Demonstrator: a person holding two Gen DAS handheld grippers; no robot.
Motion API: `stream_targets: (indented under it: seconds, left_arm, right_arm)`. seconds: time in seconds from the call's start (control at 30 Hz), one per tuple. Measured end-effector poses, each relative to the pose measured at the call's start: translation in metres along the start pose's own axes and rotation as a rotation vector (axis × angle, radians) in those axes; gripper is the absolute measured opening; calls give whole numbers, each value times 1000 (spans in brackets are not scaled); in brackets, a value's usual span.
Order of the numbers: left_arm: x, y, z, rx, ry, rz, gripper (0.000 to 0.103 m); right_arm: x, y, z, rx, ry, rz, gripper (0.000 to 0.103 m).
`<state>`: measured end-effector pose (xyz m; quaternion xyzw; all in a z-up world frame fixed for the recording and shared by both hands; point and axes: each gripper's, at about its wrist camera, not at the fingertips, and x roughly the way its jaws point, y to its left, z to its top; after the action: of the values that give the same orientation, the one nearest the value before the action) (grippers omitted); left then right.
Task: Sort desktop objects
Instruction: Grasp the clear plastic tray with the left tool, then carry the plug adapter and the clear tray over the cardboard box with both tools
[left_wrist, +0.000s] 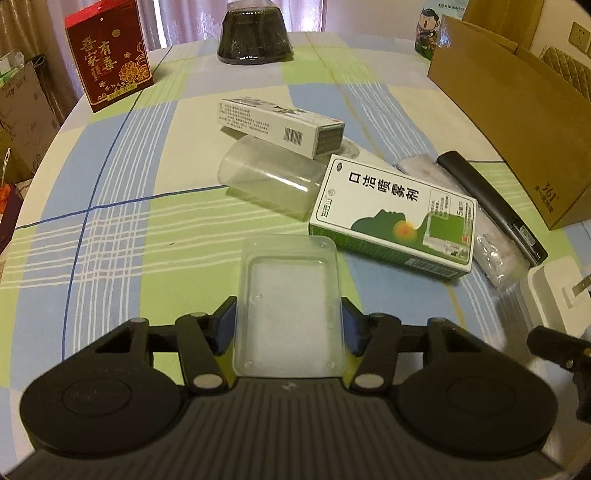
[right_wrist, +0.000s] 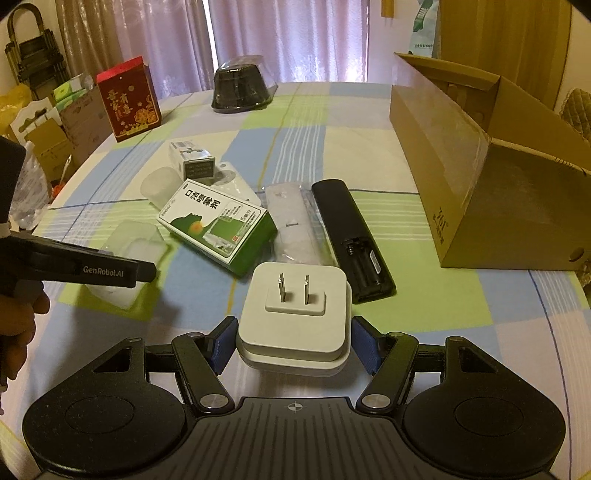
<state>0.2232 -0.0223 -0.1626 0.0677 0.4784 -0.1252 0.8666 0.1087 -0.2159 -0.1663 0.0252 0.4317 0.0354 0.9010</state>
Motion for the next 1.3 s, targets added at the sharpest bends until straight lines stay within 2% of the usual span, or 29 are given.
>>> stream_targets:
  seconds: [0.33,0.57,0.83,1.03,1.3]
  left_arm:
    - [-42,0,-6,0,-28,-15,51]
    - [-78,-17,-2,20,-59,-41,51]
    - [-105,-69,15,102,-110,-109,51]
    - [-118,-118,40,175,-155,-169,51]
    - [-120,-181,85,266,-201,-254,51]
  right_arm:
    - [-21,-6,8,22,-42,-7,65]
    - [-49,-22,15,52,-85,-23,65]
    - [-89,-65,20,123,-142,-84,65]
    - [-115,-109,30,175,-193,-136,65]
    - [-131,-165,67,184,-273,-170,65]
